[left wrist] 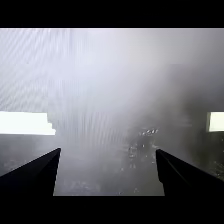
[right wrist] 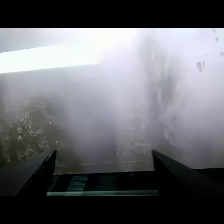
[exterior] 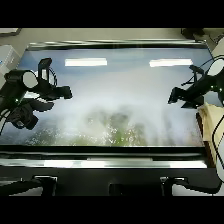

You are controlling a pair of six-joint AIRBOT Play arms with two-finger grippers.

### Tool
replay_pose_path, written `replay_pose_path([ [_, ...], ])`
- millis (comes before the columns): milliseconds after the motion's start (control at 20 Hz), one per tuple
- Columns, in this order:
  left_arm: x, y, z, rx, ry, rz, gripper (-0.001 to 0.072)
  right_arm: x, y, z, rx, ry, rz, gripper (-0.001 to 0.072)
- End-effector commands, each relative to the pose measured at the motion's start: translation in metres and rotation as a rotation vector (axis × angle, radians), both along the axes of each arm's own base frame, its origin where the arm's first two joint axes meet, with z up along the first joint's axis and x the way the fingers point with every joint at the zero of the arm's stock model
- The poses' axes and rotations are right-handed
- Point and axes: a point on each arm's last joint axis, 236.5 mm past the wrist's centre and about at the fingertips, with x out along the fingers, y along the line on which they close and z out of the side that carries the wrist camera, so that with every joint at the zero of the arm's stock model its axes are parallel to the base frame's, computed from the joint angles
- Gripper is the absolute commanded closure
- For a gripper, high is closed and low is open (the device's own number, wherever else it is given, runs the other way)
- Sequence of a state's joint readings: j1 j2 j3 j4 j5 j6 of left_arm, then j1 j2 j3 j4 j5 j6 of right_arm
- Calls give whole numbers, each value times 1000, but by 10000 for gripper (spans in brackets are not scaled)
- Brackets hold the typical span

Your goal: Fold the clothes and pants, and hang the long-sleeved shirts on hangers.

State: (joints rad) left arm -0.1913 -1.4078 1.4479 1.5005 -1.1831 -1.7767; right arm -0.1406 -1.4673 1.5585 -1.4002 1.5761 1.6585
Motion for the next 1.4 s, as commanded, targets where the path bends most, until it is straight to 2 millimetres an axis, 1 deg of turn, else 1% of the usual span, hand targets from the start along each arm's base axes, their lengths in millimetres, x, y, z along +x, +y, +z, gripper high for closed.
replay_pose_path([
  [0,11,96,26,271,-38,111,-10,13,-21,-1,-90,-52,-13,40],
  [50,2,146,37,336,-6,210,-10,14,-23,-1,-97,-56,-12,40],
  [100,-15,191,38,312,53,356,-9,21,-23,-1,-100,-86,4,39],
  [150,-37,223,31,240,122,489,-8,26,-23,-2,-101,-104,15,38],
  [200,-58,248,19,139,190,599,-8,30,-21,-6,-94,-110,24,31],
  [300,-83,280,1,-28,234,748,-10,33,-20,-16,-83,-91,24,21],
  [350,-88,295,-4,-72,222,801,-10,32,-15,-22,-63,-72,27,22],
  [450,-97,326,-12,-81,186,880,-10,28,-7,-29,-26,-38,44,32],
  [550,-98,347,-27,-77,154,918,-9,26,0,-29,5,-28,54,38],
  [600,-95,350,-40,-78,151,906,-9,25,4,-28,20,-27,55,38],
  [650,-91,348,-55,-84,156,876,-9,24,6,-28,28,-21,56,39],
  [800,-74,318,-102,-193,218,776,-10,21,17,-26,80,-8,56,39],
  [900,-70,306,-127,-214,270,734,-9,13,28,-24,125,22,63,39],
  [950,-64,301,-135,-222,270,713,-9,7,32,-23,144,48,63,40],
  [1000,-53,292,-138,-245,246,678,-6,0,34,-22,153,75,62,40],
  [1050,-42,284,-139,-264,218,645,-3,-6,35,-21,157,99,60,40],
  [1100,-36,279,-139,-274,208,637,-1,-10,35,-18,158,109,59,40],
  [1150,-34,277,-140,-271,207,631,46,-11,35,-15,158,108,47,40],
  [1200,-35,274,-143,-274,216,628,331,-11,35,-11,157,100,40,40],
  [1250,-38,269,-144,-290,236,622,668,-12,35,-6,155,88,37,40],
  [1300,-41,261,-140,-315,251,600,683,-14,35,0,153,78,34,41],
  [1350,-36,250,-128,-354,230,567,682,-17,36,5,151,71,37,41],
])
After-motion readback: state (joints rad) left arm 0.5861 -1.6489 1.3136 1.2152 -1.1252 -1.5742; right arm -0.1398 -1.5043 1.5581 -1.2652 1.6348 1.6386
